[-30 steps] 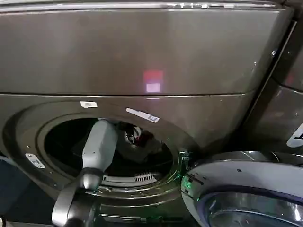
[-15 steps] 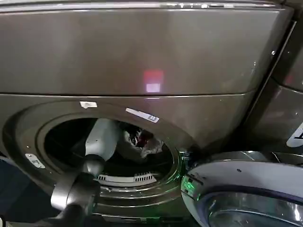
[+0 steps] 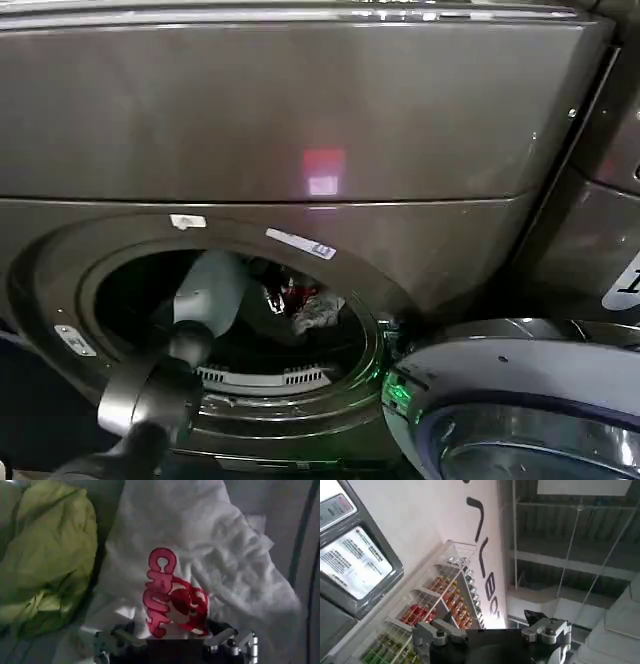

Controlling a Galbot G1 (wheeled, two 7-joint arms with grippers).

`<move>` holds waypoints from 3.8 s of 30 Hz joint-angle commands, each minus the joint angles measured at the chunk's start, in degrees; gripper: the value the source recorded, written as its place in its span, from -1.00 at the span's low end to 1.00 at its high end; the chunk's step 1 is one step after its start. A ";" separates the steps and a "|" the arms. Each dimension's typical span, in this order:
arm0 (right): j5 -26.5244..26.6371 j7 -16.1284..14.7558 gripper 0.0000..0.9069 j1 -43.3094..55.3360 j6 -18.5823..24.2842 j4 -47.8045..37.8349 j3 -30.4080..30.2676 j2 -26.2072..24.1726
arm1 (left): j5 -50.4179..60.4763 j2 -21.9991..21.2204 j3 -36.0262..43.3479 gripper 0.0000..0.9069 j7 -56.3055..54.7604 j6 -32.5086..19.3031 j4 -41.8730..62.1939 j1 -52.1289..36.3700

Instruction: Grasp the clothes from the dryer.

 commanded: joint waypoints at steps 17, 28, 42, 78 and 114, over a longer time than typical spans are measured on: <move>-0.07 0.09 1.00 0.53 0.03 0.42 -0.61 0.17 | -1.75 0.13 0.03 -0.02 0.27 1.06 0.38 0.03; -0.06 0.10 1.00 0.54 0.14 0.39 -0.76 0.26 | -1.99 0.13 0.02 -0.70 0.51 1.12 0.36 0.12; -0.05 0.09 1.00 0.57 0.16 0.36 -0.80 0.33 | -3.61 0.10 0.25 -0.95 -0.03 0.34 -0.23 0.31; 2.65 0.12 1.00 -0.31 0.20 -0.08 0.36 0.47 | -49.22 0.98 1.37 -1.00 -69.37 13.97 -37.45 19.28; 3.98 2.97 1.00 1.05 0.53 -0.12 1.16 0.98 | -55.90 -10.03 -13.70 -1.00 -71.54 -1.11 -78.28 56.15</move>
